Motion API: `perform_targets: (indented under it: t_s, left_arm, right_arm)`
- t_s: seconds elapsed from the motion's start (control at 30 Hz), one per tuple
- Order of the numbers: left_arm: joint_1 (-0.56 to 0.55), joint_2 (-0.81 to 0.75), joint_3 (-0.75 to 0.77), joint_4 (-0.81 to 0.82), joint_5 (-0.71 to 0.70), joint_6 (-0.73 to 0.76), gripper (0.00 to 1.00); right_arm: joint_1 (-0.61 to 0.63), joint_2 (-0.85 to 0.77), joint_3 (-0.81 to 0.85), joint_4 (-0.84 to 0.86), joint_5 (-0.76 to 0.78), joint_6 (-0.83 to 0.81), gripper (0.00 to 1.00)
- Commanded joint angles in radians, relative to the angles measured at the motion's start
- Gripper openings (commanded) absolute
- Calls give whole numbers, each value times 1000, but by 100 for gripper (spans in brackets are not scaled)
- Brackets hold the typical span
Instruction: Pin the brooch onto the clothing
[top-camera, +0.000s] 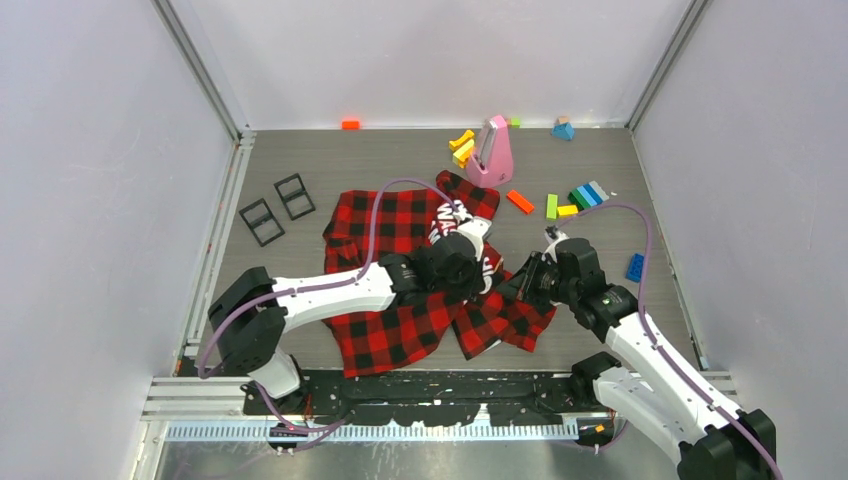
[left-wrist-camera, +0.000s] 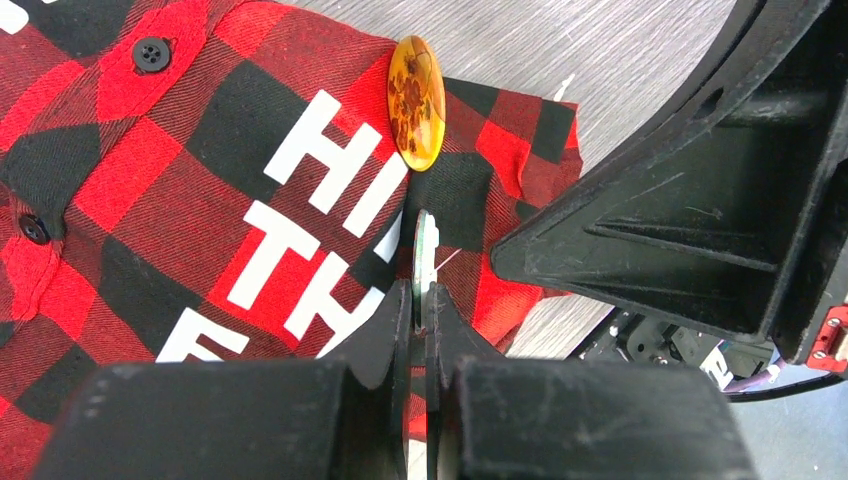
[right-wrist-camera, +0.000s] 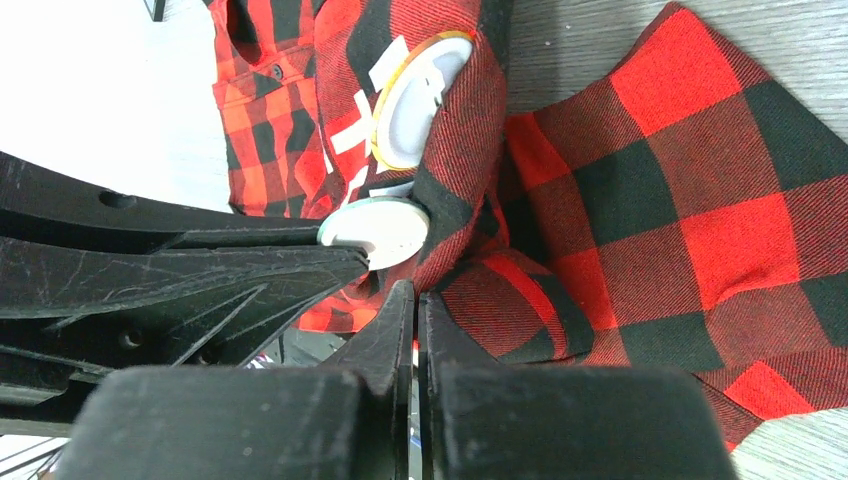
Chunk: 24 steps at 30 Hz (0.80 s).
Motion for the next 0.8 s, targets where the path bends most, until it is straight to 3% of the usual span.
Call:
perform_targets:
  t_s: [0.0,0.5,0.77]
  left_arm:
    - [-11,12,50,-10,-42,24,0]
    - [-25,63,113,-71,-32,28,0]
    - [-22,49,74,21,47,8,0]
  right_arm:
    - [3,-22,45,13,-47,-29,1]
    - [34,-12,62,-7,-63,-68,1]
    - [70,71,59,2,-66,-96,1]
